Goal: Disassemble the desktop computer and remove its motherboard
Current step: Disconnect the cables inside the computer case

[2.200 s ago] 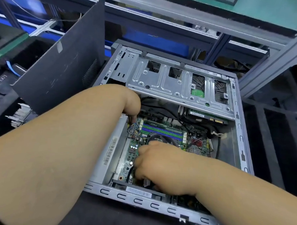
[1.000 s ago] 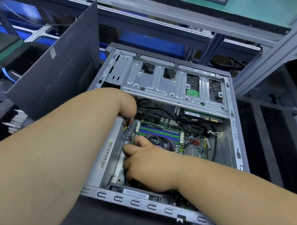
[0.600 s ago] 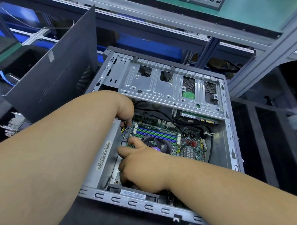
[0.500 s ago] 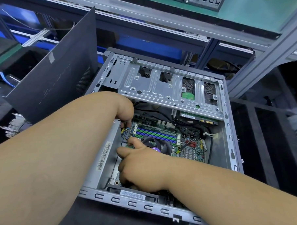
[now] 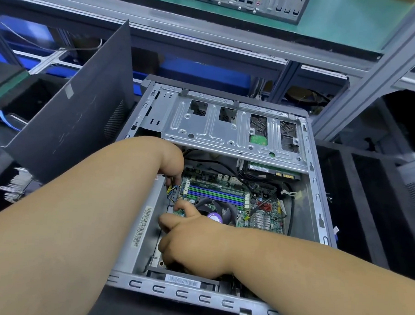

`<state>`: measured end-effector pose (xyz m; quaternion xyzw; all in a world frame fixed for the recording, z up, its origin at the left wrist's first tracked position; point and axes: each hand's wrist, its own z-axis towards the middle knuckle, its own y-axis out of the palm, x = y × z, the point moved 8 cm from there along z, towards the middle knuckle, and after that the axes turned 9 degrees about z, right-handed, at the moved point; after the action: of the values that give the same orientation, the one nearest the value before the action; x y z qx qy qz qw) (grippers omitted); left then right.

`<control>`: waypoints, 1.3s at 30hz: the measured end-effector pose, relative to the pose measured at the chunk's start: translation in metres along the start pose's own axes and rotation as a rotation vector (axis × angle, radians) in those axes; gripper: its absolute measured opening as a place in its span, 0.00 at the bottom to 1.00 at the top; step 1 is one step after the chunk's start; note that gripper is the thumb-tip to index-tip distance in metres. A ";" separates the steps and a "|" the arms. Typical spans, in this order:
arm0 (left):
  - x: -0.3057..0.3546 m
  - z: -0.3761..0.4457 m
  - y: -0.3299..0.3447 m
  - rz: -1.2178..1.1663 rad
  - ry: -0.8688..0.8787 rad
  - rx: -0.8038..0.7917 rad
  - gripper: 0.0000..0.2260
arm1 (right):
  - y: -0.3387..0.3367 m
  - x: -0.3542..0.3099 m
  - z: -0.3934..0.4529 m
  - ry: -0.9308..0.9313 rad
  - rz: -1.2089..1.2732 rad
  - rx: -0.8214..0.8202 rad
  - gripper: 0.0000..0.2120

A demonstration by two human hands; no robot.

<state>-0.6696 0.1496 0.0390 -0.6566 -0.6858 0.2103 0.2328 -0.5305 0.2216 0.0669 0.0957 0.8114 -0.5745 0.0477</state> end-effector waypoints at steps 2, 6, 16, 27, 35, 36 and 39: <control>0.000 0.000 0.001 0.000 0.003 -0.006 0.14 | 0.000 0.000 0.000 -0.010 0.055 0.009 0.08; 0.000 0.001 0.000 -0.003 0.004 -0.001 0.14 | -0.001 0.005 0.000 0.024 0.026 0.030 0.08; 0.000 0.000 -0.002 0.000 0.007 0.031 0.10 | -0.032 0.023 -0.006 0.065 0.151 0.258 0.03; -0.001 -0.007 -0.009 0.005 -0.024 0.103 0.10 | -0.043 0.044 -0.010 0.205 0.175 0.359 0.07; 0.007 -0.011 -0.010 0.110 0.047 0.077 0.11 | -0.040 0.078 -0.026 0.431 0.568 0.404 0.05; 0.008 -0.012 -0.010 0.122 0.058 0.082 0.11 | -0.041 0.080 -0.027 0.447 0.618 0.416 0.08; 0.012 -0.013 -0.011 0.170 0.091 0.084 0.11 | -0.045 0.078 -0.026 0.419 0.748 0.439 0.12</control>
<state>-0.6712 0.1604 0.0561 -0.7108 -0.6072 0.2280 0.2723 -0.6153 0.2394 0.1021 0.5025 0.5731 -0.6440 0.0655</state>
